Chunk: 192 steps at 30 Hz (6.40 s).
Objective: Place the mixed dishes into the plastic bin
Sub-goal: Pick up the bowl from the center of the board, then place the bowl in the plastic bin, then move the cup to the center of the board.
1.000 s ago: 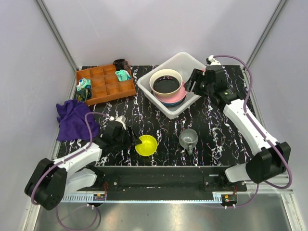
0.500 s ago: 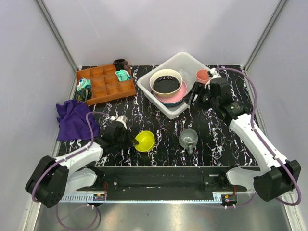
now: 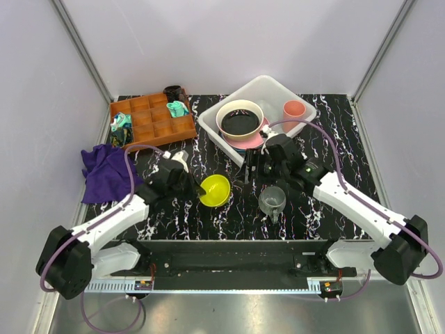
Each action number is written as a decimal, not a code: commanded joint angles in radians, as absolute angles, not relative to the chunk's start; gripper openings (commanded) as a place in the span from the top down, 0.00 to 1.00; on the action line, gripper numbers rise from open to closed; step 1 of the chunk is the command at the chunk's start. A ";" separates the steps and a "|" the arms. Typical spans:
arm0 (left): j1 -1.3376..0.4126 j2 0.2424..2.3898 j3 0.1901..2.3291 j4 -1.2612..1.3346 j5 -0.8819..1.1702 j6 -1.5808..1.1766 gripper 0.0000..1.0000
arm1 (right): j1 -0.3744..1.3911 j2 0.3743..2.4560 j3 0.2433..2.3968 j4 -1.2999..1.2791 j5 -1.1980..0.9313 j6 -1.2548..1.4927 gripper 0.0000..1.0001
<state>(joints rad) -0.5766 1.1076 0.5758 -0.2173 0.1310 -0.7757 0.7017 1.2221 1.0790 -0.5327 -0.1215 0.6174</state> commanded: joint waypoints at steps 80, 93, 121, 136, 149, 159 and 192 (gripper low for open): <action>-0.739 1.063 0.815 -0.316 0.005 -0.781 0.98 | 0.841 1.404 1.106 -0.474 -0.006 0.644 0.81; -0.739 1.013 0.870 -0.408 -0.031 -0.781 0.16 | 0.841 1.413 1.150 -0.498 0.095 0.632 1.00; -0.738 0.680 0.792 -0.572 -0.115 -0.865 0.01 | 0.506 2.078 1.971 -0.572 0.310 0.403 1.00; -0.738 0.686 0.765 -0.569 -0.120 -0.870 0.01 | 0.462 2.241 2.071 -0.572 0.314 0.417 1.00; -0.738 0.664 0.730 -0.569 -0.118 -0.891 0.01 | 0.430 2.281 2.125 -0.569 0.305 0.396 0.59; -0.738 0.675 0.713 -0.555 -0.121 -0.893 0.01 | 0.430 2.160 2.120 -0.534 0.244 0.387 0.28; -0.815 1.100 0.675 -0.155 -0.051 -0.877 0.01 | 0.439 0.867 0.789 -0.828 0.086 0.713 0.35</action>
<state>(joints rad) -0.8085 1.1027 0.6930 -0.2123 -0.0635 -0.8696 0.4358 0.9134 0.8146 -0.8177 0.1261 0.6537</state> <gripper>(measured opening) 0.987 0.649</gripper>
